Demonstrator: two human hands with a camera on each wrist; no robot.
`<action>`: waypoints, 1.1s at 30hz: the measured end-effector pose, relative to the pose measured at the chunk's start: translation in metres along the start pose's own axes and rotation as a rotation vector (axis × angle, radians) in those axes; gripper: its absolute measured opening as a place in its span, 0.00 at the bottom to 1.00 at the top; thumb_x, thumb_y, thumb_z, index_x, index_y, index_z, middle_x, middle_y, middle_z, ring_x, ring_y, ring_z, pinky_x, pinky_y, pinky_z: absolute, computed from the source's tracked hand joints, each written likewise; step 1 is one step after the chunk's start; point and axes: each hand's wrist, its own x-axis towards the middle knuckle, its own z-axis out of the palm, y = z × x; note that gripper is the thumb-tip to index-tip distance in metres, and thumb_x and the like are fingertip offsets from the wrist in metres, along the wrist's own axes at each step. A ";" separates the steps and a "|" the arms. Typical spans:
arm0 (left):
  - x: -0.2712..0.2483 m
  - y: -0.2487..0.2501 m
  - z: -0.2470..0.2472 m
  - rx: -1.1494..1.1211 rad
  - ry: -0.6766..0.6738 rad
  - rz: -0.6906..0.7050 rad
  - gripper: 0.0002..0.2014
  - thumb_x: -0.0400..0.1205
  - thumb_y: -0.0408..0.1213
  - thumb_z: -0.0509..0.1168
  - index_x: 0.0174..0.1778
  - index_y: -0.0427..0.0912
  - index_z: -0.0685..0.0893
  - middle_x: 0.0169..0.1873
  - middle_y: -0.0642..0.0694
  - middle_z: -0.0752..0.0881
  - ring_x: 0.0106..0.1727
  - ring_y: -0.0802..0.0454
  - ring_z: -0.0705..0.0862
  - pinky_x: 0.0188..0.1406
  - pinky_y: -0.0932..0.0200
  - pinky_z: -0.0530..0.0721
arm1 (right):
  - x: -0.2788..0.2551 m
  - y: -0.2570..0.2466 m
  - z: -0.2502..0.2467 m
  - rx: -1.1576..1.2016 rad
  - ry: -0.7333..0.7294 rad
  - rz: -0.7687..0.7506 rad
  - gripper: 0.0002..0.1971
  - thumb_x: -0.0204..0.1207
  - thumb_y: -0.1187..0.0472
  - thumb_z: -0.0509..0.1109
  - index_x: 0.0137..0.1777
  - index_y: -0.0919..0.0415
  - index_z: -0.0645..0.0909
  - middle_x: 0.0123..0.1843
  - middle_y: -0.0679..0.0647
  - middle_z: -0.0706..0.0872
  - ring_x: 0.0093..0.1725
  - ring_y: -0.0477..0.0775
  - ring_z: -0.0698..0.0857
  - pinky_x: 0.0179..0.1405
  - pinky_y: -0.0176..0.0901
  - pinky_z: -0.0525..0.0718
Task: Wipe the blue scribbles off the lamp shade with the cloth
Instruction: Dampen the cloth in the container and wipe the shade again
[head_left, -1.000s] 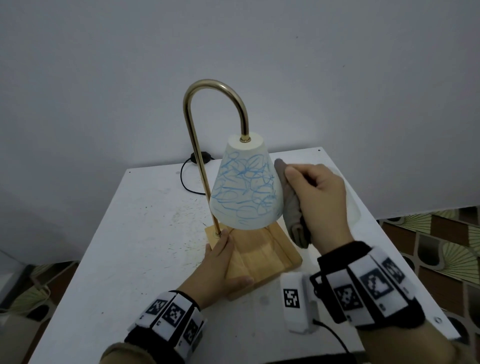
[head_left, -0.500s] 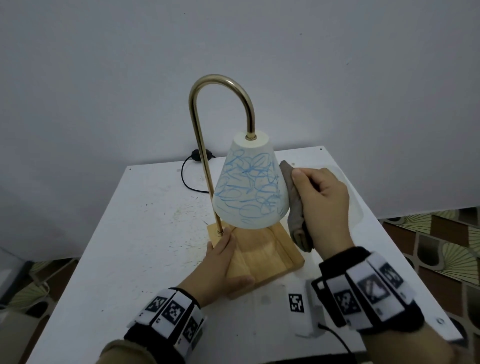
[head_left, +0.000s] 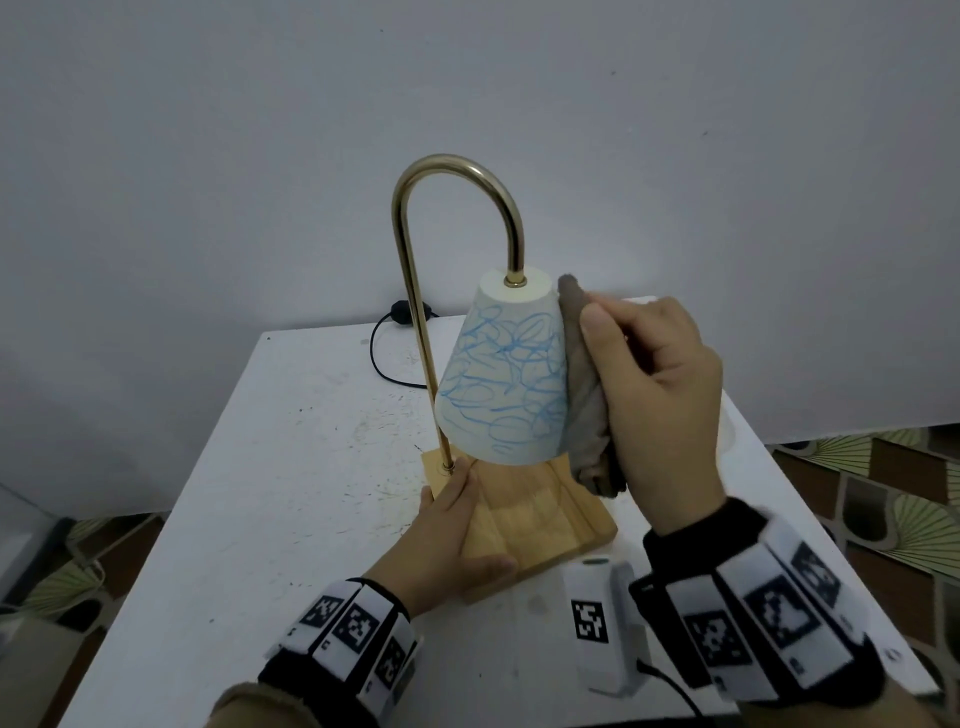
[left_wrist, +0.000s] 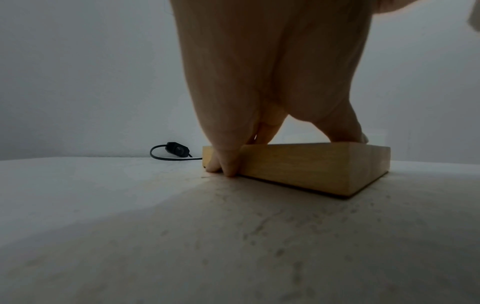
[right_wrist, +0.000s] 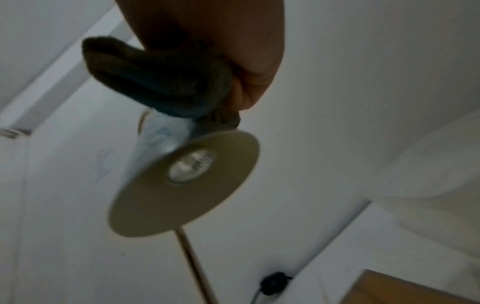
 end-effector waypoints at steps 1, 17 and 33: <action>0.000 0.000 0.000 -0.002 -0.002 0.002 0.52 0.76 0.59 0.66 0.81 0.47 0.35 0.80 0.55 0.30 0.82 0.37 0.36 0.81 0.46 0.49 | -0.004 0.006 -0.001 -0.017 0.007 0.019 0.06 0.79 0.63 0.68 0.46 0.53 0.85 0.40 0.54 0.82 0.41 0.37 0.79 0.43 0.23 0.73; -0.001 0.002 -0.001 0.002 0.006 -0.002 0.52 0.76 0.57 0.66 0.82 0.47 0.35 0.80 0.55 0.31 0.82 0.38 0.36 0.82 0.47 0.49 | 0.016 -0.010 0.002 0.046 -0.050 0.014 0.06 0.78 0.65 0.68 0.47 0.59 0.87 0.43 0.59 0.84 0.44 0.43 0.82 0.46 0.27 0.76; 0.001 0.002 -0.001 0.024 -0.010 0.000 0.51 0.76 0.58 0.65 0.81 0.46 0.34 0.80 0.54 0.30 0.82 0.37 0.36 0.81 0.47 0.48 | -0.012 0.016 0.001 0.021 0.091 0.078 0.08 0.78 0.63 0.68 0.43 0.48 0.83 0.42 0.51 0.83 0.44 0.42 0.81 0.46 0.28 0.76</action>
